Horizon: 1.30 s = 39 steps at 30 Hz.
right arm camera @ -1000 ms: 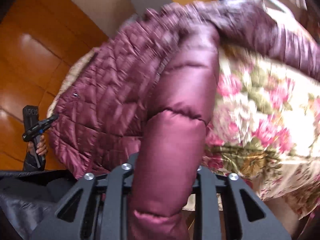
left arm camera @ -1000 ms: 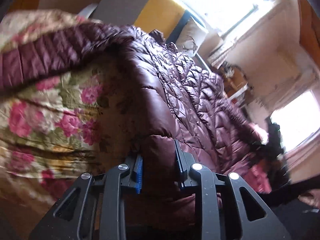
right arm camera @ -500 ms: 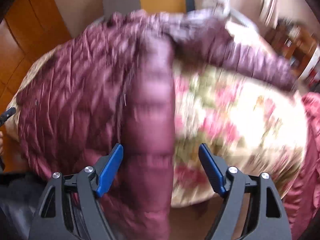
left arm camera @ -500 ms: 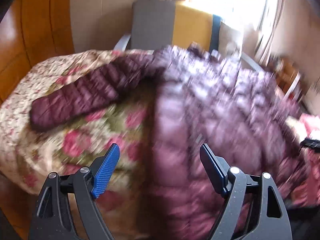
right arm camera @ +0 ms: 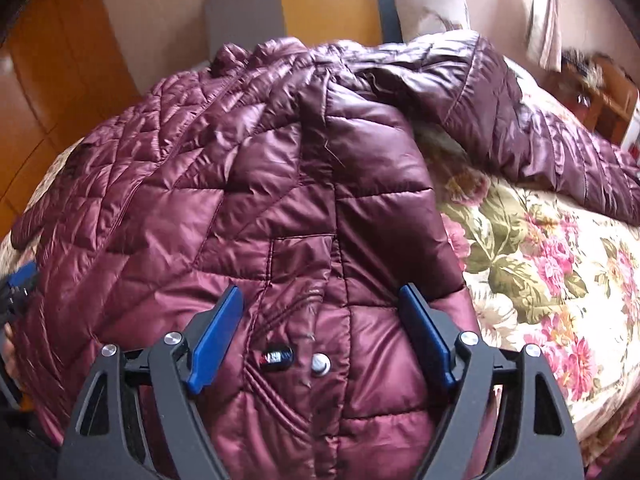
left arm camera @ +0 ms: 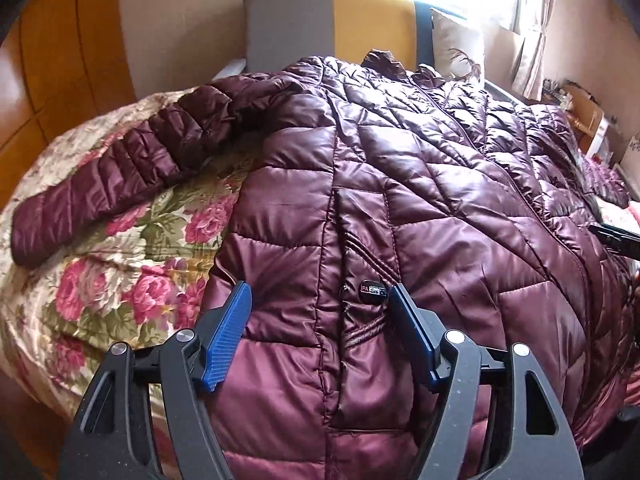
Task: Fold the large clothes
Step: 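Open both grippers and release the jacket lying flat, front up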
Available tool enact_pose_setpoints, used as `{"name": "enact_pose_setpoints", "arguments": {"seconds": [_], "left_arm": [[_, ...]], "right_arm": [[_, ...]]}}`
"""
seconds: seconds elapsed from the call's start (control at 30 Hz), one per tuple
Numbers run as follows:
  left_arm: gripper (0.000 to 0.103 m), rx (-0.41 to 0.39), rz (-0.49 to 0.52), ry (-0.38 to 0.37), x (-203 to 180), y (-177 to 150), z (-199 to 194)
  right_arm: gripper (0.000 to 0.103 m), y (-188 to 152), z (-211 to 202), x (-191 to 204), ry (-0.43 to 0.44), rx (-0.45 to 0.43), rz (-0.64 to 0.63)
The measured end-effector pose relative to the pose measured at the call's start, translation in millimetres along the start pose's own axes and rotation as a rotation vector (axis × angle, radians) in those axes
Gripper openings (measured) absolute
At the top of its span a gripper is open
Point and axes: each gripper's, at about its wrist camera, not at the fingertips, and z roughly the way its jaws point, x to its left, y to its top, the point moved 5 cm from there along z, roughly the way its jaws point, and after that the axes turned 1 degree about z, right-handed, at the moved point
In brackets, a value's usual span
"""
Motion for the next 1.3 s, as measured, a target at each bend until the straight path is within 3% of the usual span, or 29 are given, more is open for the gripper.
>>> {"name": "enact_pose_setpoints", "arguments": {"seconds": [0.1, 0.17, 0.2, 0.3, 0.5, 0.87, 1.3], "left_arm": [[0.07, 0.015, -0.036, -0.016, -1, 13, -12], [0.073, -0.028, -0.045, -0.017, -3, 31, -24], [0.078, -0.05, -0.041, 0.003, -5, 39, -27], [0.079, -0.096, -0.035, 0.011, -16, 69, -33], [0.079, -0.119, 0.003, 0.006, -51, 105, -25], [0.079, -0.1, 0.089, -0.032, -108, 120, -7], [0.079, -0.052, 0.106, -0.028, -122, 122, 18]], "right_arm": [[0.079, 9, -10, 0, -0.009, 0.032, 0.009], [0.082, 21, -22, 3, -0.072, 0.024, 0.004], [0.085, 30, -32, 1, -0.158, 0.006, 0.007], [0.089, 51, -52, 7, -0.253, -0.077, 0.008], [0.094, 68, -69, 12, -0.352, -0.157, 0.016], [0.096, 76, -78, -9, -0.356, -0.194, 0.049], [0.098, 80, -55, -38, -0.364, -0.155, 0.075]]}}
